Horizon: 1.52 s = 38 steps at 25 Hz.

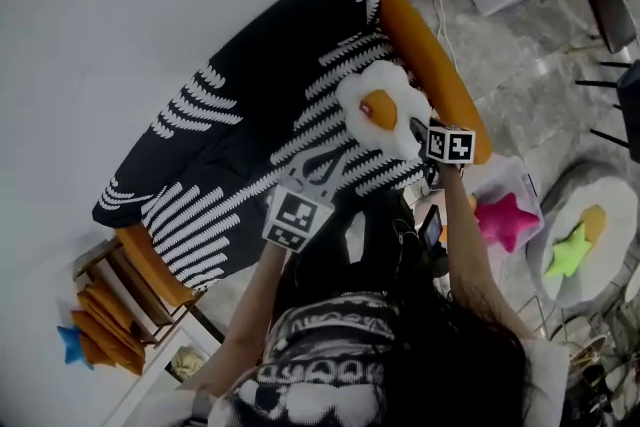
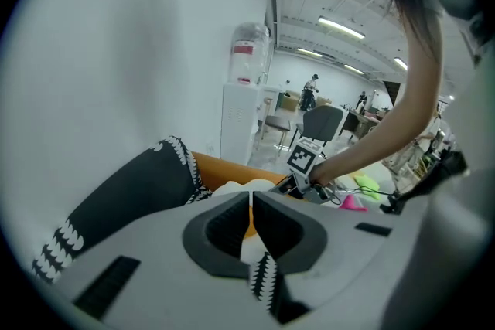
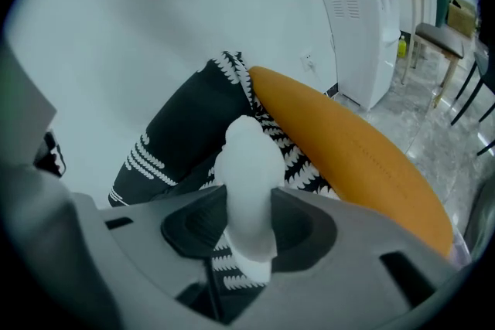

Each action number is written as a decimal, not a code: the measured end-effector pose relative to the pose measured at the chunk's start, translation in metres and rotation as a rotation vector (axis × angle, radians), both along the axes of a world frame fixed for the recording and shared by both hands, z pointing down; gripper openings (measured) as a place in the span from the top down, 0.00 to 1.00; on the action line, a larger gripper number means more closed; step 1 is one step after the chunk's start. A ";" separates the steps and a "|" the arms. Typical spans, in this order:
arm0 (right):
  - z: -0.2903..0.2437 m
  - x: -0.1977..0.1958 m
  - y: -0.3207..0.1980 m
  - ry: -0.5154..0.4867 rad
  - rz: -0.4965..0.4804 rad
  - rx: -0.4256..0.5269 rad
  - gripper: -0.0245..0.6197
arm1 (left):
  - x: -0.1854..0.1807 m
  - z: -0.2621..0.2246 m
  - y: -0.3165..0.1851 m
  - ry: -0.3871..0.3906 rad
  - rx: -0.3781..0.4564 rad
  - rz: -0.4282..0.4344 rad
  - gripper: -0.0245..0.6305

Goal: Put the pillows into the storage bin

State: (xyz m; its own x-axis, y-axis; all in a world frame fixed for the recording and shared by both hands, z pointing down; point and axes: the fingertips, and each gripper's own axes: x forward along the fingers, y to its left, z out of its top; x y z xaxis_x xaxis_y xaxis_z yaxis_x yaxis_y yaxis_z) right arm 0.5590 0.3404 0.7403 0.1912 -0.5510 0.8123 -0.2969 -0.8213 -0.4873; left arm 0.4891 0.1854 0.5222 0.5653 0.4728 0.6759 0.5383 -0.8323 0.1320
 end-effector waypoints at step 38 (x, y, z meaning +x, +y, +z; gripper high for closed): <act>-0.166 -0.378 0.092 0.243 0.454 -0.107 0.77 | -0.290 -0.049 0.092 0.134 -0.077 0.584 0.94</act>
State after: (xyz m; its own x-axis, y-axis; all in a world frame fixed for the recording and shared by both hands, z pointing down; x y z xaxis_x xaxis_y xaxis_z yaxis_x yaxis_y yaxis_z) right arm 0.1814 0.4323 0.5745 0.5815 -0.2854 0.7618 0.0061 -0.9349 -0.3549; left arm 0.1989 0.2771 0.4732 0.2756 0.7754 0.5682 0.9196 -0.3849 0.0792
